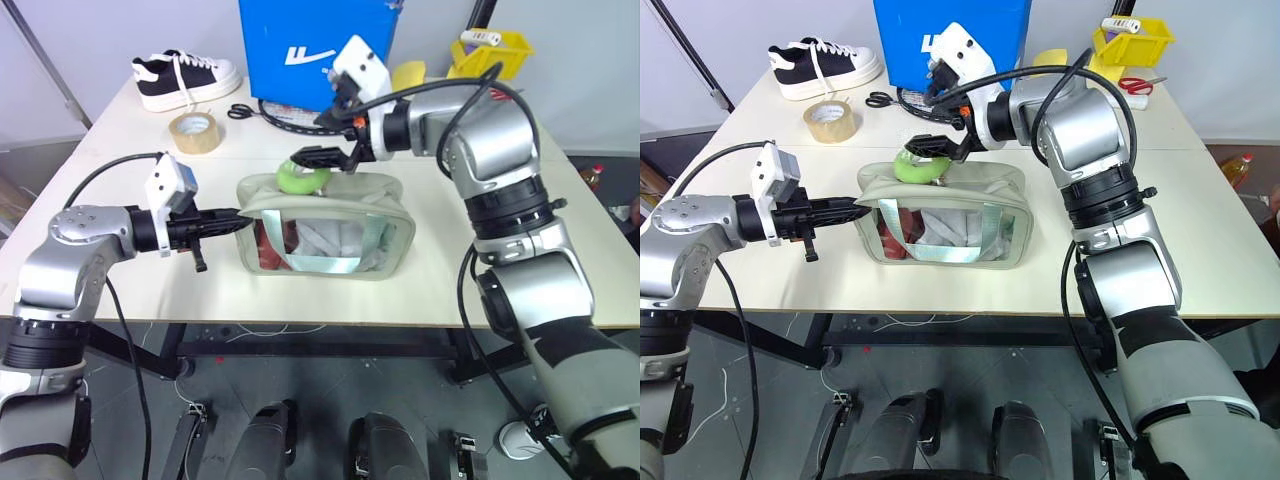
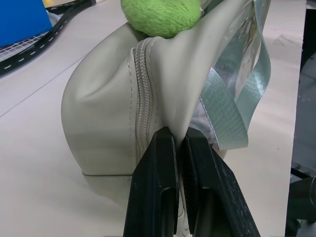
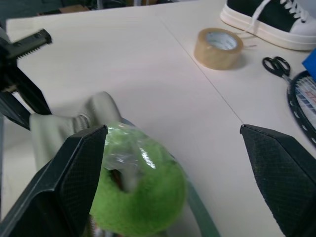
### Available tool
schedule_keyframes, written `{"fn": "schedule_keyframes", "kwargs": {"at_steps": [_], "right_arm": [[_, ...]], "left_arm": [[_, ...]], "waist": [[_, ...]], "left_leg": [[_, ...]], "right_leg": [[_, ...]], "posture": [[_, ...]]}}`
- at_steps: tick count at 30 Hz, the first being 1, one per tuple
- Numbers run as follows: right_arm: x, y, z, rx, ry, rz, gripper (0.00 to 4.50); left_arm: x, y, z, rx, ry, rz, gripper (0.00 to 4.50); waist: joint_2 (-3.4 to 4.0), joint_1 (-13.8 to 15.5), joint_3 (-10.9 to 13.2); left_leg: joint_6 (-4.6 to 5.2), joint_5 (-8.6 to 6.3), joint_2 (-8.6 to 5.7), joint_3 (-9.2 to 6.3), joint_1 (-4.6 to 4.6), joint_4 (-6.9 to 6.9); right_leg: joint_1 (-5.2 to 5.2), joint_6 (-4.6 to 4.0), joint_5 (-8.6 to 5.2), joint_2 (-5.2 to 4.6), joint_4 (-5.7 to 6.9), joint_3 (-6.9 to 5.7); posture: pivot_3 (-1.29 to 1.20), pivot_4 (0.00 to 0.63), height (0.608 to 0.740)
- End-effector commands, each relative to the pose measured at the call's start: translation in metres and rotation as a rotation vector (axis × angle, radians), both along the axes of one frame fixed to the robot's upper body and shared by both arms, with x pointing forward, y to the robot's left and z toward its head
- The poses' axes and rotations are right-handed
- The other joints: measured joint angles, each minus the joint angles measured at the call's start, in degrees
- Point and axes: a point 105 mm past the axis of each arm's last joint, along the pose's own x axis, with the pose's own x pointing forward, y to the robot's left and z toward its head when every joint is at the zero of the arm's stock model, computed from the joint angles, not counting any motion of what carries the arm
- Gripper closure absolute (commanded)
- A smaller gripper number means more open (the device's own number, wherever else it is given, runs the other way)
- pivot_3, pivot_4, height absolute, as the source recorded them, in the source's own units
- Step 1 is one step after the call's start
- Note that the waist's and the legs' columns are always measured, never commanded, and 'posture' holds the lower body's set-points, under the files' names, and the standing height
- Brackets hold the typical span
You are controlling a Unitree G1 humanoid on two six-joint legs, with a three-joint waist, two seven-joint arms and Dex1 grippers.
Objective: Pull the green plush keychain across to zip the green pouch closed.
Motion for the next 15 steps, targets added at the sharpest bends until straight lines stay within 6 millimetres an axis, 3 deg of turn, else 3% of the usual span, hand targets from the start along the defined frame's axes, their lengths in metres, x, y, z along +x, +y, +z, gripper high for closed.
{"fn": "schedule_keyframes", "kwargs": {"at_steps": [1, 2, 6, 9, 11, 15], "right_arm": [[0.001, -0.001, 0.004, -0.029, -0.043, -0.002, 0.03], [0.003, -0.001, 0.0, -0.04, -0.034, -0.005, 0.03], [0.006, -0.002, -0.005, -0.065, -0.037, -0.003, 1.9], [0.0, 0.001, -0.001, -0.053, -0.046, 0.036, 3.61], [-0.003, 0.001, 0.002, -0.046, -0.048, 0.053, 4.46], [-0.011, -0.001, 0.006, -0.044, -0.051, 0.081, 4.46]], "left_arm": [[0.0, 0.0, 0.007, 0.001, -0.029, -0.001, 4.5], [0.0, 0.0, 0.007, 0.001, -0.03, -0.001, 4.5], [0.0, 0.0, 0.007, 0.002, -0.033, 0.006, 4.5], [0.001, 0.002, 0.008, 0.001, -0.035, 0.016, 4.5], [0.002, 0.003, 0.008, 0.001, -0.036, 0.025, 4.5], [0.003, 0.006, 0.007, 0.0, -0.036, 0.04, 4.5]], "waist": [[0.0, 0.0, 0.0], [0.0, 0.0, 0.0], [0.0, 0.0, 0.0], [0.0, 0.0, 0.0], [0.0, 0.0, 0.0], [0.0, 0.0, 0.0]], "left_leg": [[0.0, 0.0, 0.0, 0.0, 0.0, 0.0], [0.0, 0.0, 0.0, 0.01, 0.0, 0.0], [0.0, 0.0, 0.0, 0.0, 0.0, -0.01], [0.0, 0.0, 0.0, 0.0, 0.0, 0.0], [0.0, 0.0, 0.0, 0.0, 0.0, -0.01], [0.0, 0.0, 0.0, 0.0, 0.0, -0.01]], "right_leg": [[-0.01, 0.0, 0.0, 0.0, 0.0, 0.0], [-0.01, 0.0, 0.0, 0.0, 0.0, 0.0], [0.0, 0.0, 0.0, 0.0, 0.0, 0.0], [0.0, 0.0, 0.0, 0.0, 0.0, 0.0], [0.0, 0.0, 0.0, 0.0, 0.0, 0.01], [-0.01, 0.0, 0.0, 0.0, 0.0, 0.01]], "posture": [[0.0, 0.15, 0.716], [0.0, 0.15, 0.716], [0.0, 0.15, 0.716], [0.0, 0.15, 0.716], [0.0, 0.15, 0.716], [0.0, 0.15, 0.716]]}}
